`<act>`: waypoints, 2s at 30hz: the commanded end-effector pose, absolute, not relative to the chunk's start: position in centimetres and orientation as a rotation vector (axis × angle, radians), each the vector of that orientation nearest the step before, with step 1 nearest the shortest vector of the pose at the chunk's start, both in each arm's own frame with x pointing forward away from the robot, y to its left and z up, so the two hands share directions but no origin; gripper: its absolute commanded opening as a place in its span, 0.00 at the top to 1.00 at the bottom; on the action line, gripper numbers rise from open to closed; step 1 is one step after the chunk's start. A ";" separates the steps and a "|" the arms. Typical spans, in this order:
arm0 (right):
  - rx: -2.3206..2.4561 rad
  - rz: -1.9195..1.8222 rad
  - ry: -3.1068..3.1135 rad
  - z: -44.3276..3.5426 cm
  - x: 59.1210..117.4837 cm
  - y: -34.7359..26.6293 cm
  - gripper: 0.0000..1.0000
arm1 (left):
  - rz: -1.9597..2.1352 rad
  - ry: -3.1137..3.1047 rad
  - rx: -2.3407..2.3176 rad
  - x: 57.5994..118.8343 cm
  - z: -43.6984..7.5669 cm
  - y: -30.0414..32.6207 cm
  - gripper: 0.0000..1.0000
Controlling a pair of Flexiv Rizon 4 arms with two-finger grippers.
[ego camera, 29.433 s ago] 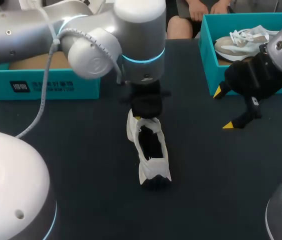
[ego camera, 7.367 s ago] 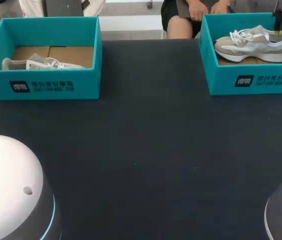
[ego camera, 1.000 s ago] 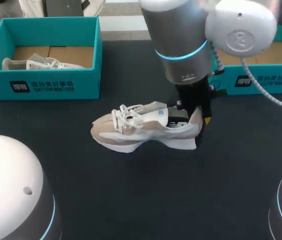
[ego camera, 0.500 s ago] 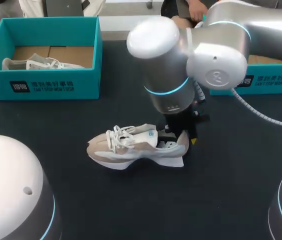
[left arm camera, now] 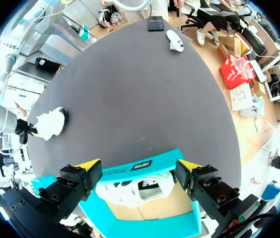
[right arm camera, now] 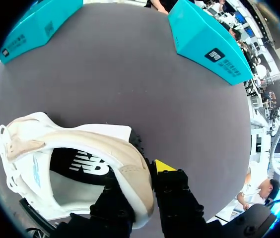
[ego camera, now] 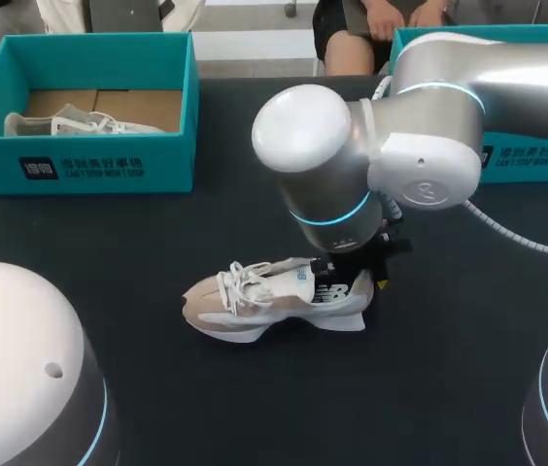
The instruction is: Take the shoe out of the shoebox, open the shoe tongue, remove and reinsert the insole, then place the shoe into the shoebox
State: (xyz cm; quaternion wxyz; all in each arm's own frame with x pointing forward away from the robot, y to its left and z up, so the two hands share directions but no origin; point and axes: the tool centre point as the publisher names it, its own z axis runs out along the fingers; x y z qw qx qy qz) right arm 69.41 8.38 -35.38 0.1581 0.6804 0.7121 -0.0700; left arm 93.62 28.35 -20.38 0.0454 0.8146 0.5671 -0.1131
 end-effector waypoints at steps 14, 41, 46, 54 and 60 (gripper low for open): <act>2.004 -0.186 1.977 -35.6 70.2 7.7 0.16 | -0.339 1.732 2.487 93.4 -20.4 28.3 0.00; 1.662 -0.073 2.398 -23.2 70.3 8.1 0.00 | -0.339 1.732 2.487 93.4 -20.4 28.3 0.00; 1.662 -0.073 2.398 -23.2 70.3 8.1 0.00 | -0.339 1.732 2.487 93.4 -20.4 28.3 0.00; 0.885 0.130 2.663 -22.8 69.1 8.5 0.00 | -0.339 1.732 2.487 93.4 -20.4 28.3 0.00; 0.503 0.225 2.742 -20.6 67.9 8.7 0.00 | -0.339 1.732 2.487 93.4 -20.4 28.3 0.00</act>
